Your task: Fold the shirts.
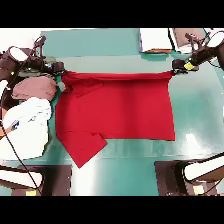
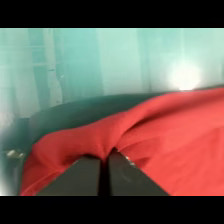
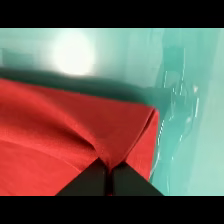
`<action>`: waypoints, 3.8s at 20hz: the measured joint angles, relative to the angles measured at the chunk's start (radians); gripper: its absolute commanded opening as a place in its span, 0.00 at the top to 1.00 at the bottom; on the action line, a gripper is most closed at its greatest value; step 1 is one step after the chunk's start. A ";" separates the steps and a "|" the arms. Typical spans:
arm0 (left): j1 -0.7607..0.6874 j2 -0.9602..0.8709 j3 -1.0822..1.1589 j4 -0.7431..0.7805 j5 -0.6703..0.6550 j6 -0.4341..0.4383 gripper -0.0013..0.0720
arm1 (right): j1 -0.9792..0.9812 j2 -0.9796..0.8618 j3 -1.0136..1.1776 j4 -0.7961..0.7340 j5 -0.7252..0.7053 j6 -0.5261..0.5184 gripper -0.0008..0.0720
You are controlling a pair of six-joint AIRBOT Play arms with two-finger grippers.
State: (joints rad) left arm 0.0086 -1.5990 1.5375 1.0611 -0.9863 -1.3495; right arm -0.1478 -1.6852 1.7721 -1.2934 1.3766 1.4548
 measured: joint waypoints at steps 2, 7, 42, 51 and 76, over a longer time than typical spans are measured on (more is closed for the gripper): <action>0.000 -0.011 0.003 0.019 -0.048 0.023 0.95 | 0.000 -0.010 0.006 -0.003 0.016 0.000 0.97; 0.000 -0.019 -0.076 0.064 -0.172 0.076 0.95 | 0.000 0.047 -0.160 -0.048 0.011 -0.002 0.96; 0.000 0.689 -0.715 0.163 -0.320 -0.135 0.27 | -0.216 0.625 -1.281 0.140 -0.061 -0.113 0.96; 0.000 0.694 -0.787 0.238 -0.335 -0.153 0.04 | -0.127 0.626 -1.271 0.141 -0.102 -0.113 0.96; -0.137 0.806 -0.909 -0.019 -0.241 -0.201 0.95 | -0.122 0.727 -1.012 0.074 0.069 -0.104 0.96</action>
State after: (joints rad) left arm -0.1287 -0.7933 0.6289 1.0416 -1.2278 -1.5505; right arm -0.2699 -0.9581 0.7597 -1.2198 1.4460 1.3506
